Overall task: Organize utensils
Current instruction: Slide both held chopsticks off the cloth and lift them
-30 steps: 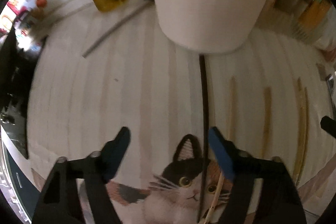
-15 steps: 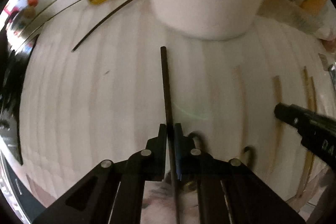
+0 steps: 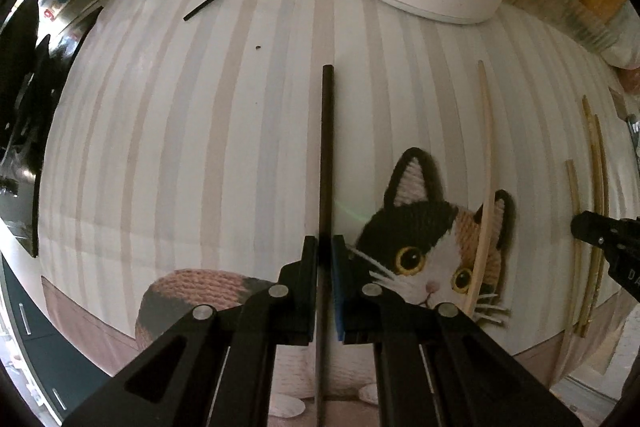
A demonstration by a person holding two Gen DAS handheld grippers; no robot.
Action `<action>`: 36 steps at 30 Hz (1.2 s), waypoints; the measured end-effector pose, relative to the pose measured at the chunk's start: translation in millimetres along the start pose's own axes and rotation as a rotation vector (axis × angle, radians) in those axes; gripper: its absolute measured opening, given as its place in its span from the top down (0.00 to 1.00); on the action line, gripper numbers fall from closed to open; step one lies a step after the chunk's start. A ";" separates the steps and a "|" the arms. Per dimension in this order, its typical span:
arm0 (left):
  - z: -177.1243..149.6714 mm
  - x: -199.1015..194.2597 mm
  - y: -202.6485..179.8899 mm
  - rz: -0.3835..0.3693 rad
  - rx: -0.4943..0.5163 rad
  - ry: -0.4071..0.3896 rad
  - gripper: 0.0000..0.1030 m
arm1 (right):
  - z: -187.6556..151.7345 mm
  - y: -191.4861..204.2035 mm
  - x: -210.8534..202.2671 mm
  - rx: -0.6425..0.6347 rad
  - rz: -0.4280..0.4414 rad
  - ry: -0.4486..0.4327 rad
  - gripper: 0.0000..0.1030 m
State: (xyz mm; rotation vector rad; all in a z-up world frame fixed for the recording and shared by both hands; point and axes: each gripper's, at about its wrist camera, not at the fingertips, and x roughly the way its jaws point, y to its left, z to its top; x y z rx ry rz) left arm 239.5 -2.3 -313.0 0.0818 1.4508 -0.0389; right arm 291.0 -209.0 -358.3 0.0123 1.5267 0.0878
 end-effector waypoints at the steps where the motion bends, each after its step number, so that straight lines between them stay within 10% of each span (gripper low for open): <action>1: -2.3 2.1 1.5 -0.002 -0.001 0.002 0.96 | -0.6 -1.2 -0.7 0.000 0.000 0.003 0.93; 36: 16.0 8.5 -6.0 0.040 0.046 -0.031 0.96 | 7.7 9.7 6.7 -0.006 -0.029 0.013 0.93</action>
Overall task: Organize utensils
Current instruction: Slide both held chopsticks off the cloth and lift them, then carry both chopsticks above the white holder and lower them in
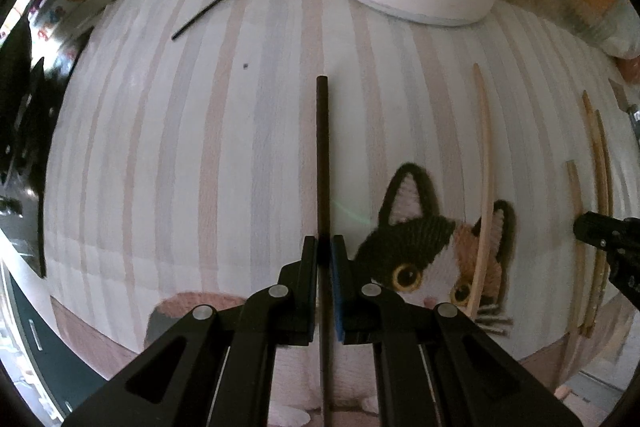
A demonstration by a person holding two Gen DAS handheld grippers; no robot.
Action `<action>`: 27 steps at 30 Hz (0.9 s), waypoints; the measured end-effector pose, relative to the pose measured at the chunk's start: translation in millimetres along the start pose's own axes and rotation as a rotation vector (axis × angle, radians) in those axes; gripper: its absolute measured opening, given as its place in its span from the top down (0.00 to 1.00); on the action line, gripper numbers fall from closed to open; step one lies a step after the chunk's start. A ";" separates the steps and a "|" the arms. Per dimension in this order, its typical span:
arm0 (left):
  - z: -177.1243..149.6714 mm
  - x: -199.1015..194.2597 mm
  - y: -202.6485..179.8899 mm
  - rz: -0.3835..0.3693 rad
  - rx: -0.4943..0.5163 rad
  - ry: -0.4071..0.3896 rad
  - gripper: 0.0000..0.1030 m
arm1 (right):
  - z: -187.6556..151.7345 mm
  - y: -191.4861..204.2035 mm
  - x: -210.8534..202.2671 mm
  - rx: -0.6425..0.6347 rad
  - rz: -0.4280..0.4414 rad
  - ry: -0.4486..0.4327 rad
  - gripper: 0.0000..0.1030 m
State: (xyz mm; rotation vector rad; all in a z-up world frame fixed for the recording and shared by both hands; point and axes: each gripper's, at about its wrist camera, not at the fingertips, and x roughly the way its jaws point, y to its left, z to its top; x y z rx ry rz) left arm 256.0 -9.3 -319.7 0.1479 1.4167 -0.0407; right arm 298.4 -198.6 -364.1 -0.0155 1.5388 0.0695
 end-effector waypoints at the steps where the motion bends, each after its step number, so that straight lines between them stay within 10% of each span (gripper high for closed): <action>1: 1.1 -0.9 -0.9 0.012 0.001 -0.012 0.96 | 0.1 2.4 -0.1 -0.003 -0.005 -0.009 0.93; 27: 49.4 -221.2 10.0 -0.182 -0.012 -0.526 0.97 | 7.1 0.0 -208.4 0.047 0.143 -0.733 0.93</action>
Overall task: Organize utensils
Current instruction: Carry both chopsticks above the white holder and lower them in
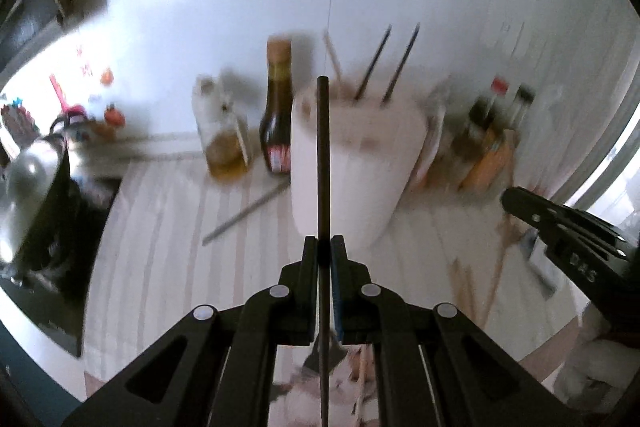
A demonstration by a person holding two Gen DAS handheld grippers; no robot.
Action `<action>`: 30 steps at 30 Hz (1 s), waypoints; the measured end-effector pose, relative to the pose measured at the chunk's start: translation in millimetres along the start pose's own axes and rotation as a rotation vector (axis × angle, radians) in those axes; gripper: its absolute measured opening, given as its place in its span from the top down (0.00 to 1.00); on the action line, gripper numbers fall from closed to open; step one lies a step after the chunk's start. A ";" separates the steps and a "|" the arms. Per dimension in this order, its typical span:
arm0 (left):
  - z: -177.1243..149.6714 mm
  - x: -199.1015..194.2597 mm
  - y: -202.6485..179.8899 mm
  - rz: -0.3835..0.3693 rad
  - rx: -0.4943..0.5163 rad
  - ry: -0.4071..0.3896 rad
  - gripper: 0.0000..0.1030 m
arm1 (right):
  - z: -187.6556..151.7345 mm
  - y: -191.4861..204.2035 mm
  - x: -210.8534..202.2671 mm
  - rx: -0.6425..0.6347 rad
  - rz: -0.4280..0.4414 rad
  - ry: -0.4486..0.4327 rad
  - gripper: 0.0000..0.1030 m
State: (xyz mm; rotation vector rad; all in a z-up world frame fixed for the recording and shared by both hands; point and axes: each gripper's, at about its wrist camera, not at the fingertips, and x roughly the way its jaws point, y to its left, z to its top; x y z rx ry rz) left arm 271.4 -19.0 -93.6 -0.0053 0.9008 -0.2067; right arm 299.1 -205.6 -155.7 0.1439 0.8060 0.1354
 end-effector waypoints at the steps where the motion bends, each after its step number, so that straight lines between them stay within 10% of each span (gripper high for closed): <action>1: 4.2 -5.1 -1.0 -0.005 -0.002 -0.019 0.97 | 12.5 4.9 -4.2 -0.003 0.005 -0.023 0.93; 15: 146.1 -35.5 8.7 -0.066 -0.042 -0.305 0.97 | 148.7 27.5 -28.2 0.059 0.045 -0.312 0.93; 30: 201.4 77.6 28.1 -0.106 -0.079 -0.287 0.97 | 225.3 33.8 53.3 0.087 -0.006 -0.416 0.93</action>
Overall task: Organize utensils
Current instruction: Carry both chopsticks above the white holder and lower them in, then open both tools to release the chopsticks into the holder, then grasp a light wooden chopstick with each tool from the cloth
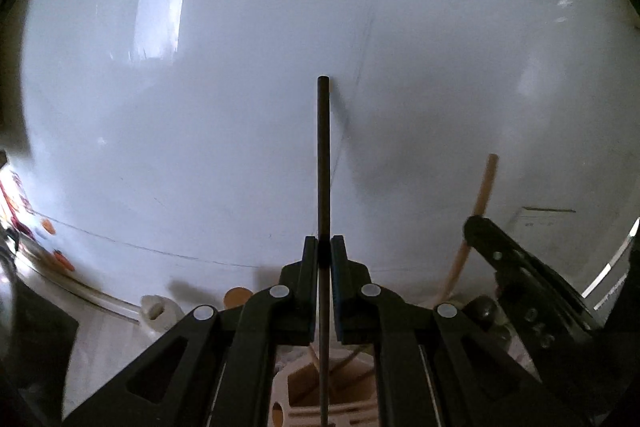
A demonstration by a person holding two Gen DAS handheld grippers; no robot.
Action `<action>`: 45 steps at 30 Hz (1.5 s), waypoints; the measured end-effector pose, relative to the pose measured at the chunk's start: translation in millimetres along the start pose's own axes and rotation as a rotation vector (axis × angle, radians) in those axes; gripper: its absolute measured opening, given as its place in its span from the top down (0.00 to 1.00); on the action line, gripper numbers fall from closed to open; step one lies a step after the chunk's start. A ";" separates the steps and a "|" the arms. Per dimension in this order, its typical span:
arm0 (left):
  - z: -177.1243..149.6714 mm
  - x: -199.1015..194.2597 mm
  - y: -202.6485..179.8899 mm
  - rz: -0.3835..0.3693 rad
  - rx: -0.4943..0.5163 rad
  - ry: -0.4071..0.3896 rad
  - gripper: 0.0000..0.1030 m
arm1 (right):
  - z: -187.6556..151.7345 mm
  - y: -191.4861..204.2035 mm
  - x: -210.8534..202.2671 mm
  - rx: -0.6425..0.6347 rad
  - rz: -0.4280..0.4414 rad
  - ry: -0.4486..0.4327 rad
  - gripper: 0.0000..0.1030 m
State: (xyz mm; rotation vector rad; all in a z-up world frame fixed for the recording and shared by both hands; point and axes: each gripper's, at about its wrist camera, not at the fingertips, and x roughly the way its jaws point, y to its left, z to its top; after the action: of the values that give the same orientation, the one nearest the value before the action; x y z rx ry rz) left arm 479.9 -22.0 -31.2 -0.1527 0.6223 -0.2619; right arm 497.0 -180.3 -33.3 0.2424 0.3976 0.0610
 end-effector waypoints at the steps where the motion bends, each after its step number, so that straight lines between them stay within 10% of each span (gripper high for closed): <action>1: -1.1 4.2 1.6 0.001 -0.002 0.002 0.97 | -2.4 -1.5 4.8 0.003 -0.003 -0.004 0.93; 15: -15.6 11.4 1.4 0.019 0.054 0.118 0.90 | -29.3 -8.0 42.5 0.001 0.014 0.150 0.91; 20: -17.1 -25.4 8.1 0.104 0.050 0.102 0.11 | -25.4 -19.0 13.8 0.003 0.017 0.167 0.50; 24: -31.2 -61.1 15.6 0.170 0.048 0.108 0.00 | -27.5 -30.3 -24.6 0.022 -0.019 0.176 0.47; 34: -139.1 -89.4 8.4 0.248 0.071 0.282 0.00 | -82.2 -89.0 -110.2 0.097 -0.148 0.339 0.27; 45: -276.1 -34.2 -20.8 0.287 0.152 0.594 0.00 | -224.8 -169.1 -118.4 0.189 -0.190 0.694 0.41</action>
State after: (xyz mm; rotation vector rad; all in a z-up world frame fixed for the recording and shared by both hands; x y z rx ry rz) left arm 285.4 -49.3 -229.3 0.1695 1.1974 -0.0709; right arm 302.2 -306.9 -231.2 0.3669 1.1178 -0.0835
